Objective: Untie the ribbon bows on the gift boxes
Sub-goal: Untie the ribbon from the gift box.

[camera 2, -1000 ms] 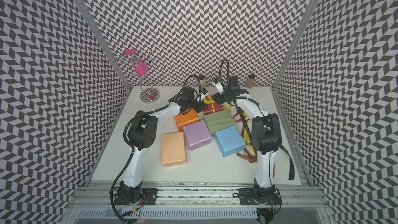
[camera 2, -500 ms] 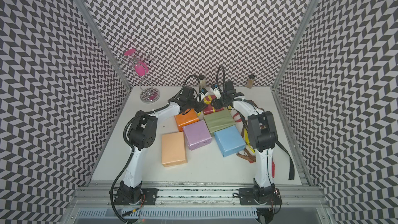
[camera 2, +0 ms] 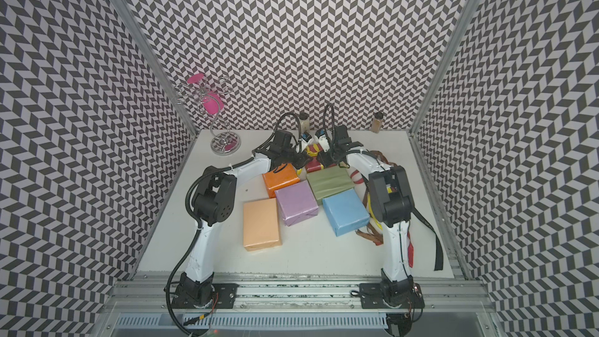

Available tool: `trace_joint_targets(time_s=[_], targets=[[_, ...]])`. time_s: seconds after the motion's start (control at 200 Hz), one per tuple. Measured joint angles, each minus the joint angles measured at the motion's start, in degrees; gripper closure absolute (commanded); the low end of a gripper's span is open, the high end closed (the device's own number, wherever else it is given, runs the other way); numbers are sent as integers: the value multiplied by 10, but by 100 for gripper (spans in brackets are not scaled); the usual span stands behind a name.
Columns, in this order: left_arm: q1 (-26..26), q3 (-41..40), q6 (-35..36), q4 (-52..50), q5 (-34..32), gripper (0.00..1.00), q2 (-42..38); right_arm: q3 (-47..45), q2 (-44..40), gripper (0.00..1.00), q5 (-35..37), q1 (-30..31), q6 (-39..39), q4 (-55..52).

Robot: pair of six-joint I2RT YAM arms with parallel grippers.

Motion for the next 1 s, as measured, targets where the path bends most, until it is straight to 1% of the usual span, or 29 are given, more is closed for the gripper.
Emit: trace_joint_targets(time_s=[0.15, 0.185, 0.32, 0.526, 0.646, 0.791, 1.001], targets=[[1, 0, -4, 1, 0, 56, 0, 0, 1, 87, 3, 0, 1, 3], [2, 0, -6, 1, 0, 56, 0, 0, 1, 91, 2, 0, 1, 3], [4, -1, -9, 3, 2, 56, 0, 0, 1, 100, -15, 0, -8, -1], [5, -2, -11, 4, 3, 55, 0, 0, -1, 100, -65, -1, -26, -19], [6, -2, -12, 4, 3, 55, 0, -1, -17, 100, -90, -8, -38, -45], [7, -2, -12, 4, 0, 56, 0, -15, -68, 100, -132, -10, -73, -68], [8, -2, -13, 4, -3, 56, 0, -65, -148, 100, -181, -10, -157, -109]])
